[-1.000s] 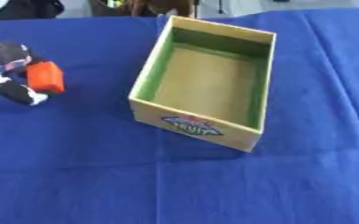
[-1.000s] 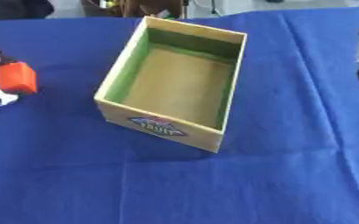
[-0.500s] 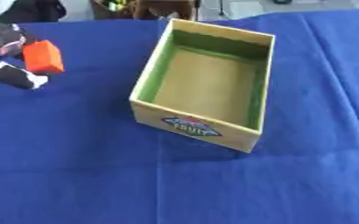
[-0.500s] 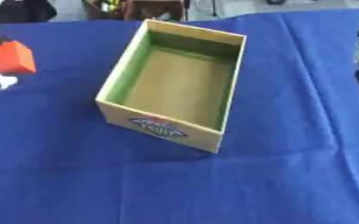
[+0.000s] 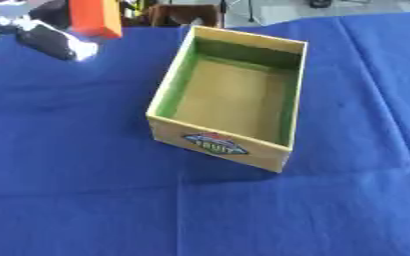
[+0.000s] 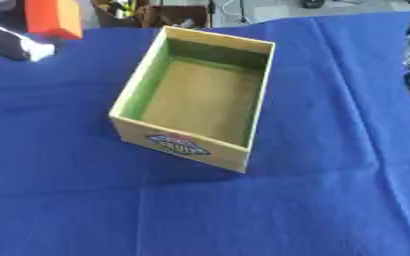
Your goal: Pick up objects on the table and place them in the box.
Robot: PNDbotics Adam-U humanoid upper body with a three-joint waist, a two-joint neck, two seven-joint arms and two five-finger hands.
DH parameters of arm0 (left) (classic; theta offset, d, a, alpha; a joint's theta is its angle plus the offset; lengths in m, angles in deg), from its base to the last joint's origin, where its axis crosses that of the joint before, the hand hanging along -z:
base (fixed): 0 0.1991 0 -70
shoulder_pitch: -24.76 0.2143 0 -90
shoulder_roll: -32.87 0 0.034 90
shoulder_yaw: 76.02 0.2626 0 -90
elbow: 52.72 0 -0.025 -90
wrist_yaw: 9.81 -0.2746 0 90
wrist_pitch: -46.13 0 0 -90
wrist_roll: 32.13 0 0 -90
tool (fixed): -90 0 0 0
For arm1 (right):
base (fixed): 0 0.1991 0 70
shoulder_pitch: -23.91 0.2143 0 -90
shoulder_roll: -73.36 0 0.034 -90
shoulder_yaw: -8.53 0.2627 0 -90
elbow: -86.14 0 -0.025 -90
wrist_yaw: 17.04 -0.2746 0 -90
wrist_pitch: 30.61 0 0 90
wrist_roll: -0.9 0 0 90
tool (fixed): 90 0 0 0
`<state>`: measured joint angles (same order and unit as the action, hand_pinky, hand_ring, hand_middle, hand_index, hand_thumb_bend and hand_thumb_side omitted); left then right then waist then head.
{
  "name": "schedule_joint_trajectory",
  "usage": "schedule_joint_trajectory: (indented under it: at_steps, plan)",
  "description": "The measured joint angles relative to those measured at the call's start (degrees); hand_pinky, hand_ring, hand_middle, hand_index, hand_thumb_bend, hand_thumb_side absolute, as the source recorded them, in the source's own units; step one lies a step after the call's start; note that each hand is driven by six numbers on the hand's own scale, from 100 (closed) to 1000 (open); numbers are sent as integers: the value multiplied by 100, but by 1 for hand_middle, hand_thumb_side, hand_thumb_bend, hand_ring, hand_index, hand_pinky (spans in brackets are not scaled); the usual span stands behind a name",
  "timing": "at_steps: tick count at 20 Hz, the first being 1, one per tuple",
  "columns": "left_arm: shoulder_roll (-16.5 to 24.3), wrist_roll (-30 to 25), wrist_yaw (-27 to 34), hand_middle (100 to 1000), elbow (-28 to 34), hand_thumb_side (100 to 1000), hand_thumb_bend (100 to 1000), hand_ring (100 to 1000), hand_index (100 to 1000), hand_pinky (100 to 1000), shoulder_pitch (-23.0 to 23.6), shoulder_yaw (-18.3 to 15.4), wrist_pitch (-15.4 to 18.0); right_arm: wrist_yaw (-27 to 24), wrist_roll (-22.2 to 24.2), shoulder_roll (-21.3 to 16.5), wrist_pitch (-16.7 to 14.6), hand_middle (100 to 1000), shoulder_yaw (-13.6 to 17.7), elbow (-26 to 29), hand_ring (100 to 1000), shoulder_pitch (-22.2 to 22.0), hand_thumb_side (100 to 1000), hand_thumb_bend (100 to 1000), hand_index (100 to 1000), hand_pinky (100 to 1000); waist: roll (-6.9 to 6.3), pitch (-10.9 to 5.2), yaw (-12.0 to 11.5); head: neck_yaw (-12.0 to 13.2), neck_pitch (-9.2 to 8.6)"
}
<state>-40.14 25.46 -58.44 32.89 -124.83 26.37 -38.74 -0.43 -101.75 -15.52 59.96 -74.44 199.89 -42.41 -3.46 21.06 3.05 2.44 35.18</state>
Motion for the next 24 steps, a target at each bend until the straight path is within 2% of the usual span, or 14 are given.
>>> schedule_joint_trajectory:
  at_steps: [6,11,17,24]
  plan:
    - [-644,-121,-97,390,-193,470,100,485,632,318,-503,171,65,-13,4,0,-2,571,-2,0,630,4,530,100,769,738,-16,-20,76,66,1]
    - [-1369,-28,-992,379,-699,430,100,483,623,325,-801,315,110,-60,6,65,-1,571,-27,0,630,112,528,100,769,737,-13,0,255,186,-9]
    - [-2068,292,-2176,371,-1372,413,100,484,616,330,-815,377,32,-112,2,150,-1,570,-36,0,630,207,524,100,769,736,10,51,326,248,-57]
    - [-2412,525,-2640,374,-1770,418,100,487,614,339,-731,472,91,-128,-12,165,9,570,-37,0,630,253,517,100,769,736,10,75,345,216,-83]
